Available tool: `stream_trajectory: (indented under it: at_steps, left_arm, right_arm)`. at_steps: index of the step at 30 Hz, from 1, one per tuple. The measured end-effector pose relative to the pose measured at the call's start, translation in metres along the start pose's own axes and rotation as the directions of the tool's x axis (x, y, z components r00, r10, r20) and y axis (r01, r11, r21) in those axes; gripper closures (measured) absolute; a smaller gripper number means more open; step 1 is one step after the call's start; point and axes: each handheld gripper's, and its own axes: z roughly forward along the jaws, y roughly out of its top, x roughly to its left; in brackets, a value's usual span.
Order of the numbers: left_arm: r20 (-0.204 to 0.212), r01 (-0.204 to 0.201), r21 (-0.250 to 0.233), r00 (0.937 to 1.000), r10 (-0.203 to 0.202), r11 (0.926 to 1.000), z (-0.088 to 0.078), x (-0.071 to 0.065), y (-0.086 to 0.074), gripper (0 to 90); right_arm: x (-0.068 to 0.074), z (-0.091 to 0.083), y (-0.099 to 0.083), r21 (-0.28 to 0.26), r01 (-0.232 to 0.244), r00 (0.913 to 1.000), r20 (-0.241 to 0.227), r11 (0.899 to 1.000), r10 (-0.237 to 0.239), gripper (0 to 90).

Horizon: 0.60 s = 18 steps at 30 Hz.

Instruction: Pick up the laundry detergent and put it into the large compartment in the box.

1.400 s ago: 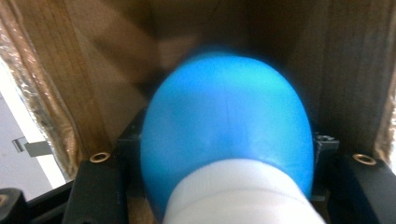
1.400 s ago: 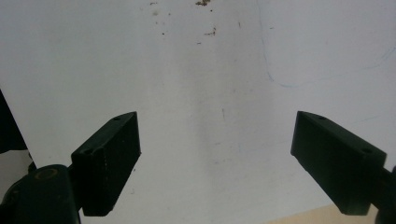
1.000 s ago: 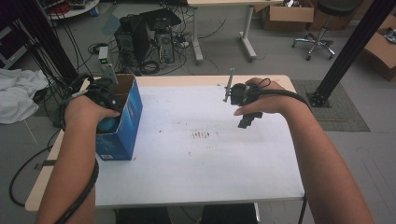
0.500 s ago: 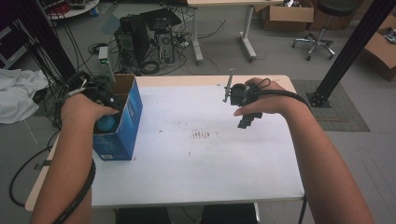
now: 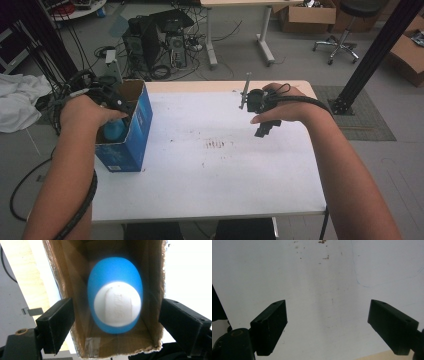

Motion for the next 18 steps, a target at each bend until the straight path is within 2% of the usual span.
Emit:
stream_trajectory:
  at_steps: [10, 18]
  left_arm:
    - [-0.024, -0.057, -0.025, 0.9981, 0.056, 0.9981, -0.016, -0.013, -0.003, 11.3]
    - [-0.043, -0.125, -0.036, 0.9914, 0.123, 0.9915, -0.028, -0.027, -0.006, 9.1]
  right_arm:
    - [0.001, 0.000, 0.001, -0.003, 0.002, 1.0000, 0.002, 1.000, -0.002, 15.9]
    - [0.000, -0.002, 0.002, -0.014, -0.004, 1.0000, 0.003, 1.000, 0.004, 15.9]
